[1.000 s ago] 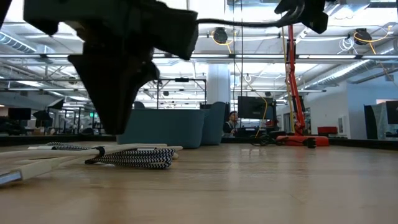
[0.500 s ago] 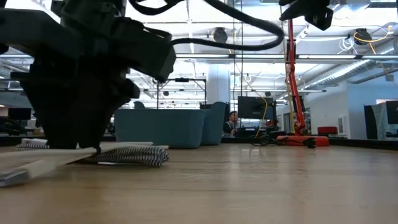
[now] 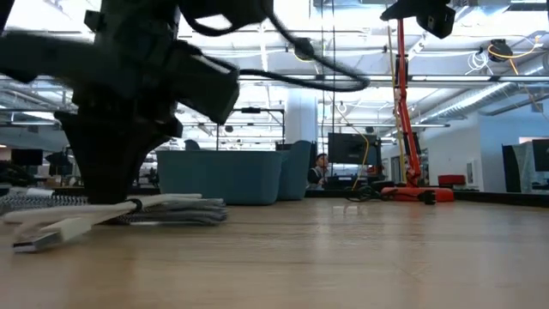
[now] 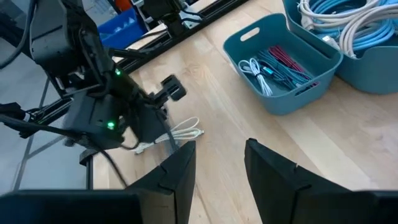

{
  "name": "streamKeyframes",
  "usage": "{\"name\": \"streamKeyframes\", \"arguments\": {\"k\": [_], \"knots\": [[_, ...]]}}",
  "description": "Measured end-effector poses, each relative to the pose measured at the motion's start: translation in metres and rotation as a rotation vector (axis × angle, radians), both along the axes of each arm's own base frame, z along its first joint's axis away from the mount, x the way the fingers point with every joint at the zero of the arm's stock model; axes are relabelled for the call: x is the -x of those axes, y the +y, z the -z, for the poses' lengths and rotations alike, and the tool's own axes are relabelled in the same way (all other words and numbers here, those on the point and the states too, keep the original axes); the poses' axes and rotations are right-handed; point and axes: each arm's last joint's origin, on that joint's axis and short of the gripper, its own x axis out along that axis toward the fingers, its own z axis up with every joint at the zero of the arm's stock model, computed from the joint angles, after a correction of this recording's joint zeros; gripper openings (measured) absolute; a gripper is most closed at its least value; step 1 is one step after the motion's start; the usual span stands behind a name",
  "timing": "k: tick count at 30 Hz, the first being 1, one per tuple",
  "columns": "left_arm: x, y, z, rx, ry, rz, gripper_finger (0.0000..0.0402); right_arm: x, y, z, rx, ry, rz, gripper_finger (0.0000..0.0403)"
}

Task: Pick & Place USB Port
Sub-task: Put the black and white charger cable into the bottom blue bin

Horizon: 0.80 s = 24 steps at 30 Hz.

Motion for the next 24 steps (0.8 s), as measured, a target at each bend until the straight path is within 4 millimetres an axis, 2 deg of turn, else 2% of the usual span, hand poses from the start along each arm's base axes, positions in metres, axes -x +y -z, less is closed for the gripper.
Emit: {"name": "streamKeyframes", "arguments": {"k": [3,6,9,11,13,16,24], "knots": [[0.006,0.007,-0.012,-0.061,0.087,0.010,0.0009,0.000,0.000,0.000,-0.001,-0.003,0.000,0.0130],[0.009,0.011,-0.042,-0.135,0.098,0.058,0.0009,-0.001,0.000,-0.001,0.001,-0.010,-0.002,0.0130],[0.014,0.014,-0.065,-0.281,0.138,0.123,0.0009,-0.001,0.000,-0.002,0.013,-0.022,-0.005,0.0130],[0.012,0.014,-0.079,-0.370,0.104,0.155,0.0009,-0.002,0.000,-0.003,0.024,-0.038,0.008,0.0130],[0.008,0.015,-0.088,-0.380,0.054,0.181,0.0009,-0.002,0.000,-0.004,0.030,-0.043,0.009,0.0130],[0.006,0.014,-0.095,-0.407,0.015,0.185,0.0009,-0.002,0.000,-0.004,0.033,-0.047,0.008,0.0130],[0.000,0.030,-0.096,-0.527,-0.044,0.019,0.0009,-0.002,0.000,-0.004,0.028,-0.048,0.008,0.0130]]}}
